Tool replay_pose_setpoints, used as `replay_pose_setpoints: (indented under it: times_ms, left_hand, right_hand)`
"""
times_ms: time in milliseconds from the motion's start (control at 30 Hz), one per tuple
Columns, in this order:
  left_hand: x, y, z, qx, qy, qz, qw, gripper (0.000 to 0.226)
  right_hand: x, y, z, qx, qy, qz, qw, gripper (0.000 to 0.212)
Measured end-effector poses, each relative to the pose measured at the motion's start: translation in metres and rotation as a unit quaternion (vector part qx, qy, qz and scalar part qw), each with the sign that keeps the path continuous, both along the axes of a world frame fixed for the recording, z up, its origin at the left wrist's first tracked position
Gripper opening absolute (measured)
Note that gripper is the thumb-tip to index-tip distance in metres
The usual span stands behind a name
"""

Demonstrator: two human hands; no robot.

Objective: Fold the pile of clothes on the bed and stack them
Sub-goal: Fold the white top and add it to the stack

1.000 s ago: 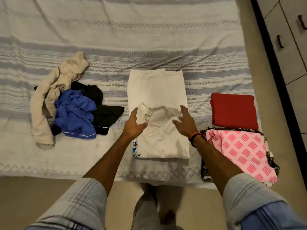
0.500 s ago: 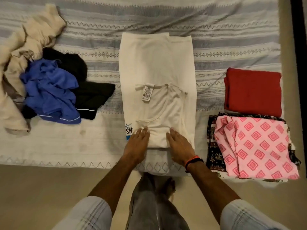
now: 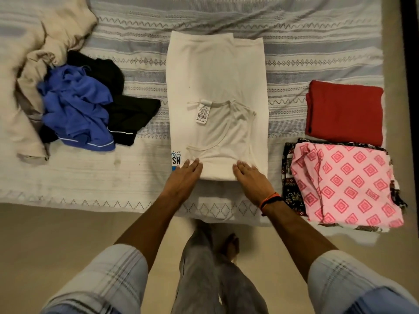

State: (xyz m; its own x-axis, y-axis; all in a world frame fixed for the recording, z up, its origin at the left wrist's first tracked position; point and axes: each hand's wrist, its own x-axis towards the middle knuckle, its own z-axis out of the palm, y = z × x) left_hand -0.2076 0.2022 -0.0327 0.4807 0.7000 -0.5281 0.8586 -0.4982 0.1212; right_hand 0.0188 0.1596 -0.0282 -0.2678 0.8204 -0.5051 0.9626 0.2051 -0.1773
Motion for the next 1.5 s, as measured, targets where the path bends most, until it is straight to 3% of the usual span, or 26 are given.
replay_pose_setpoints:
  times_ms: [367, 700, 1067, 1267, 1400, 1500]
  left_hand:
    - [-0.005, -0.057, 0.087, -0.001, 0.022, -0.005, 1.000, 0.052]
    - [-0.007, -0.123, 0.125, -0.032, 0.024, 0.049, 0.998, 0.054]
    - [0.000, -0.013, 0.147, 0.002, -0.051, 0.175, 0.983, 0.025]
    - [-0.006, 0.070, 0.124, -0.018, -0.062, 0.233, 0.970, 0.037]
    - [-0.009, 0.124, 0.095, 0.108, -0.060, 0.219, 0.968, 0.061]
    - [-0.005, 0.140, 0.078, 0.082, -0.044, 0.207, 0.974, 0.062]
  right_hand:
    - [-0.004, -0.055, 0.092, -0.019, 0.012, -0.024, 0.999, 0.041]
    - [0.001, -0.101, 0.134, -0.051, 0.002, -0.011, 0.999, 0.035]
    - [0.023, 0.013, 0.160, -0.007, 0.034, -0.092, 0.995, 0.046]
    - [0.020, 0.095, 0.139, 0.004, 0.020, -0.114, 0.993, 0.046]
    - [0.016, 0.145, 0.116, 0.147, -0.098, -0.084, 0.981, 0.045]
    - [0.003, 0.159, 0.099, 0.120, -0.076, -0.035, 0.989, 0.042]
